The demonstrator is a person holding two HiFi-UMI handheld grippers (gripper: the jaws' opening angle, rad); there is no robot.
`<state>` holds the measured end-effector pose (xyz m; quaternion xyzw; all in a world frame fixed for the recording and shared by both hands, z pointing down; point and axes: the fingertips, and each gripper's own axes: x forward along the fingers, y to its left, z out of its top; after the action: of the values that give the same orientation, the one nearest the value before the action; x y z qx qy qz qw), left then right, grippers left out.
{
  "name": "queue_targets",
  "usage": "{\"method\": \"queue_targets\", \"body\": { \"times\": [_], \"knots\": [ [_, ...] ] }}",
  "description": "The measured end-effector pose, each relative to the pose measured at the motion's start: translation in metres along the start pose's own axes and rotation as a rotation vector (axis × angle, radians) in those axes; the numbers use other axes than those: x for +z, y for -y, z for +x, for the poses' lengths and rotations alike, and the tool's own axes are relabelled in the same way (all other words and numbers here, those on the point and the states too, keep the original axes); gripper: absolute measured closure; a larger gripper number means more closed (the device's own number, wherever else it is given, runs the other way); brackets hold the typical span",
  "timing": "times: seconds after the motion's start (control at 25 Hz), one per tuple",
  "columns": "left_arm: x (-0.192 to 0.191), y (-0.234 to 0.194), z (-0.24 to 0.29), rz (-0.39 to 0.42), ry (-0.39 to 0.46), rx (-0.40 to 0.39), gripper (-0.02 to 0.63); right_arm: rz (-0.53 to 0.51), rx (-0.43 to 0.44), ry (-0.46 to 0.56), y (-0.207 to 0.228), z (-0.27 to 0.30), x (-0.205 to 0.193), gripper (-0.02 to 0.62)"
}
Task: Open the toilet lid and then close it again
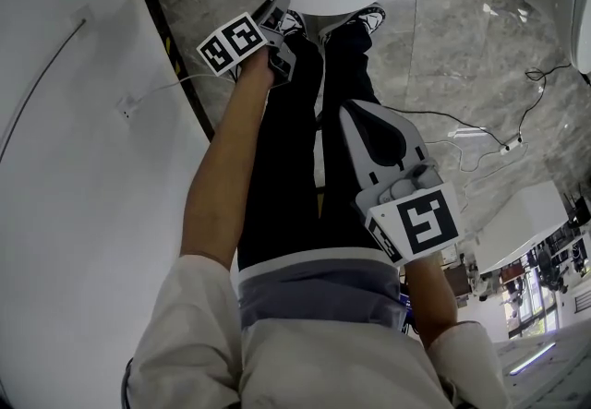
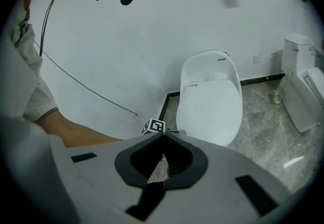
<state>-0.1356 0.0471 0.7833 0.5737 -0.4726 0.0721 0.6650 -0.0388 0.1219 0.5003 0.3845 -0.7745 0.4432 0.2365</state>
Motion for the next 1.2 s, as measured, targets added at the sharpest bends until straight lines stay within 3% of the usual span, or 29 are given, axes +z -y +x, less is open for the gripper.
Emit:
{"method": "queue_targets", "body": {
  "times": [0.28,0.48,0.6,0.72,1.2],
  "knots": [
    [0.000,0.006,-0.003,0.010,-0.010,-0.005,0.446,0.005,0.005,0.002,0.001,0.002,0.003,0.586],
    [0.004,0.009,-0.014,-0.110,0.050,-0.054,0.446,0.013,0.006,0.011,-0.003,0.004,0.004,0.584],
    [0.004,0.012,-0.017,-0.073,0.042,-0.040,0.446,0.013,0.007,0.015,-0.003,0.002,0.007,0.584],
    [0.005,0.015,-0.021,-0.089,0.040,-0.052,0.446,0.022,0.004,0.020,0.000,0.000,0.007,0.584],
    [0.007,0.015,-0.043,-0.064,0.046,-0.053,0.546,0.030,0.004,0.023,-0.001,-0.002,0.004,0.584]
  ]
}}
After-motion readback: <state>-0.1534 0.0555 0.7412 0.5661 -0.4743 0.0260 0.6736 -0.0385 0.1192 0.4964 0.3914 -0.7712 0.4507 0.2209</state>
